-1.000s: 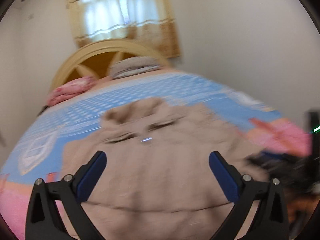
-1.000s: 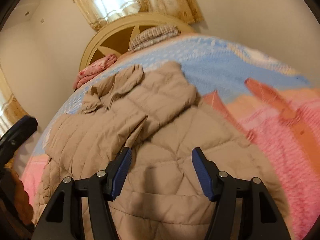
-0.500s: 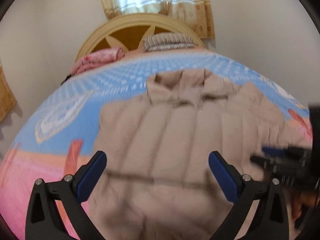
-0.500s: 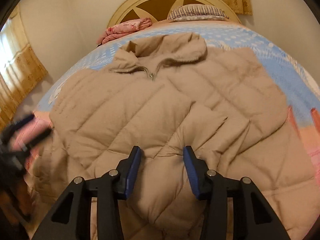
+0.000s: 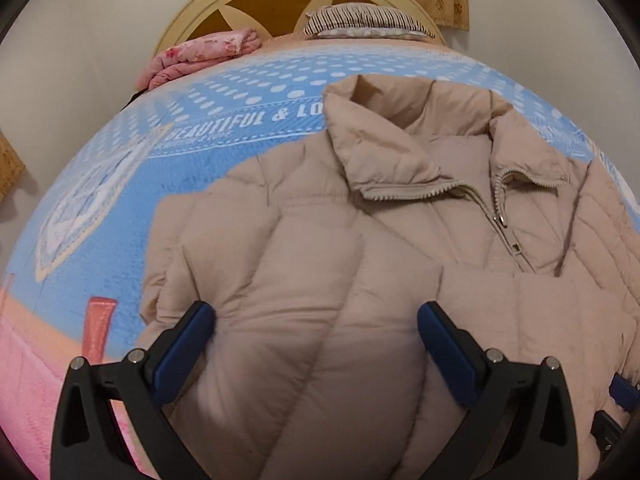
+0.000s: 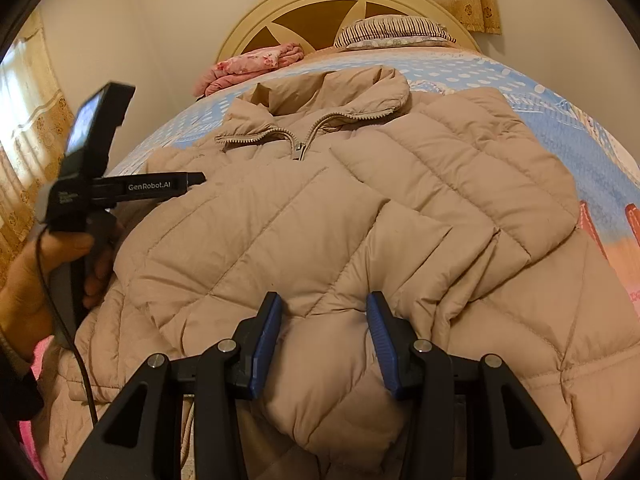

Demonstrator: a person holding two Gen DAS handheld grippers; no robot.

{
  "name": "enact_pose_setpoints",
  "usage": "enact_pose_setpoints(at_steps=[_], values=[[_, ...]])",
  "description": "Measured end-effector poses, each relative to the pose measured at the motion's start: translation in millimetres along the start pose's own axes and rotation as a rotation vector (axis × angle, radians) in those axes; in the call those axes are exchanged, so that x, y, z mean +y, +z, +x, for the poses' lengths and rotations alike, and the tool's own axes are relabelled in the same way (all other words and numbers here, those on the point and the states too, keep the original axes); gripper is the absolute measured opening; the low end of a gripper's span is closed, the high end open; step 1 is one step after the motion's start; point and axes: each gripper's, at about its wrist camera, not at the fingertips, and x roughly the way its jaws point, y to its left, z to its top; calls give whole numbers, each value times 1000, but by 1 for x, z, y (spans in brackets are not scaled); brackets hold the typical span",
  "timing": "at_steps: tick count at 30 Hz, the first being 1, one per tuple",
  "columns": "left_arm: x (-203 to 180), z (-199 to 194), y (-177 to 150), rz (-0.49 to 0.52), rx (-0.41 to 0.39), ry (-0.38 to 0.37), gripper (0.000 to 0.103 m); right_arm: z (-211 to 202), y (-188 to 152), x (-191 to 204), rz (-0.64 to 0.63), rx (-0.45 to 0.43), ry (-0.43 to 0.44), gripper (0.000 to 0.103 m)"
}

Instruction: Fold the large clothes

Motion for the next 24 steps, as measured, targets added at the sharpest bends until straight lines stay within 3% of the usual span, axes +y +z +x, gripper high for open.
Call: enact_pose_setpoints(at_steps=[6,9,13,17,20,24], values=[[11,14,-8,-65,6,-73,103,-4,3,6,-27,10,-18,45],[11,13,-9,-63,5,-70,103,-18,14,18,-61,-19,-65,45],[7,13,-6,-52,6,-52,103,-30,45,41,-73,-69,-33,45],[8,13,-5,-55,3,-57,103,2,61,61,-101,-18,-10,45],[8,11,-4,-58,4,-55,103,35,49,63,-139,54,-28,45],[6,-16,-10,-41,-30,-39,103,48,38,47,-98,55,25,45]])
